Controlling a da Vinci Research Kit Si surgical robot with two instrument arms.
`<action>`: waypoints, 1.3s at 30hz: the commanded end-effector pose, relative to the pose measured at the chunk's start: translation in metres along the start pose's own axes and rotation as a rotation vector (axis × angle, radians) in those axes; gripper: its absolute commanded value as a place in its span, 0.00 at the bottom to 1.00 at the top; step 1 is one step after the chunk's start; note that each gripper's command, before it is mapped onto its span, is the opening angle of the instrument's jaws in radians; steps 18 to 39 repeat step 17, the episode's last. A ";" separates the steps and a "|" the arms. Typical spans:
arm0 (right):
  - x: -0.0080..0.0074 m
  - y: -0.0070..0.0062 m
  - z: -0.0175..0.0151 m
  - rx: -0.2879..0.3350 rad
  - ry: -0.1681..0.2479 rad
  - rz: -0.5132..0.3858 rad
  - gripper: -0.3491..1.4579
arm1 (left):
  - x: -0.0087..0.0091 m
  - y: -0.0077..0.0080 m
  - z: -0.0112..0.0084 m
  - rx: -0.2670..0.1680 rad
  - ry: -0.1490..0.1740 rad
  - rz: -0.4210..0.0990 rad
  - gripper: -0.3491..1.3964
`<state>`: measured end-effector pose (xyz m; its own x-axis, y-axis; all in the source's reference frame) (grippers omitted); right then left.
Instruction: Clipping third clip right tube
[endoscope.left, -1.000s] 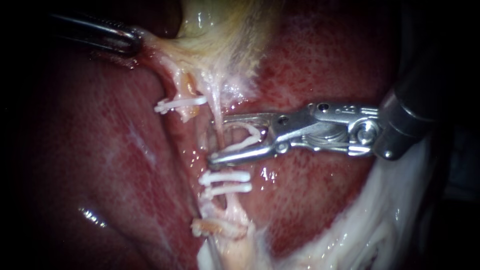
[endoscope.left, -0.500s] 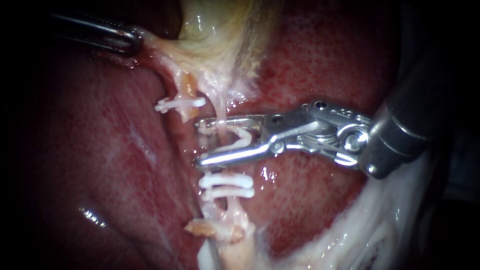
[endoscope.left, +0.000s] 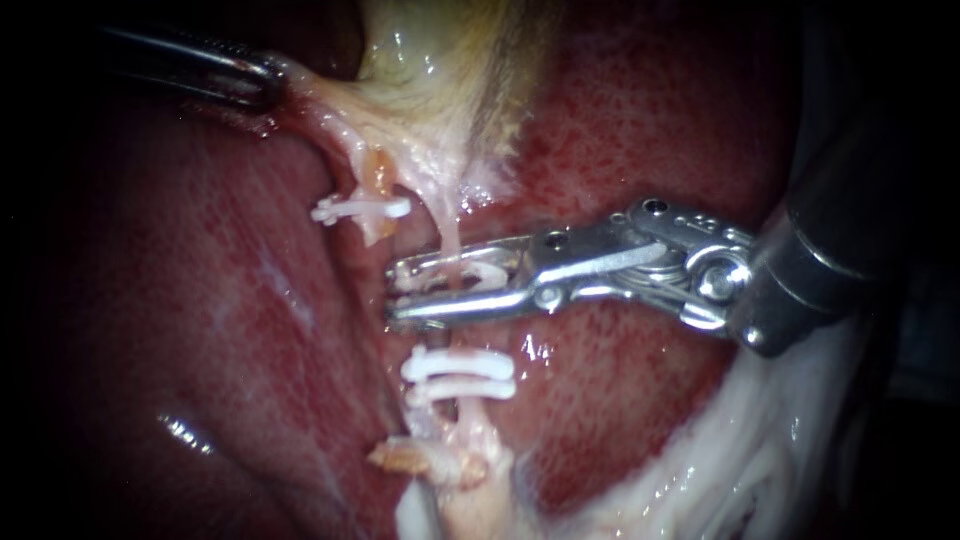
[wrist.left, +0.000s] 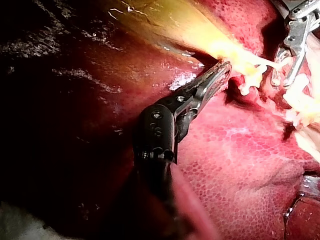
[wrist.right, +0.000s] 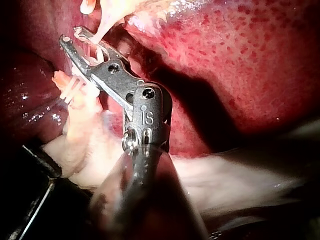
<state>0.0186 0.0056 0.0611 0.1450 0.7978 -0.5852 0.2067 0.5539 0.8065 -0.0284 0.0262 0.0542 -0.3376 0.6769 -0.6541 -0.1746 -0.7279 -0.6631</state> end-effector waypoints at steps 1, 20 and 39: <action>0.0000 0.0000 0.0000 0.001 0.000 0.005 0.01 | 0.0000 0.0000 0.0000 0.000 0.000 0.000 0.00; -0.0001 0.0000 -0.0002 0.018 -0.013 0.070 0.00 | -0.0001 -0.0001 0.0001 0.000 0.000 0.000 0.00; -0.0001 0.0000 -0.0002 0.018 -0.013 0.070 0.00 | -0.0001 -0.0001 0.0001 0.000 0.000 0.000 0.00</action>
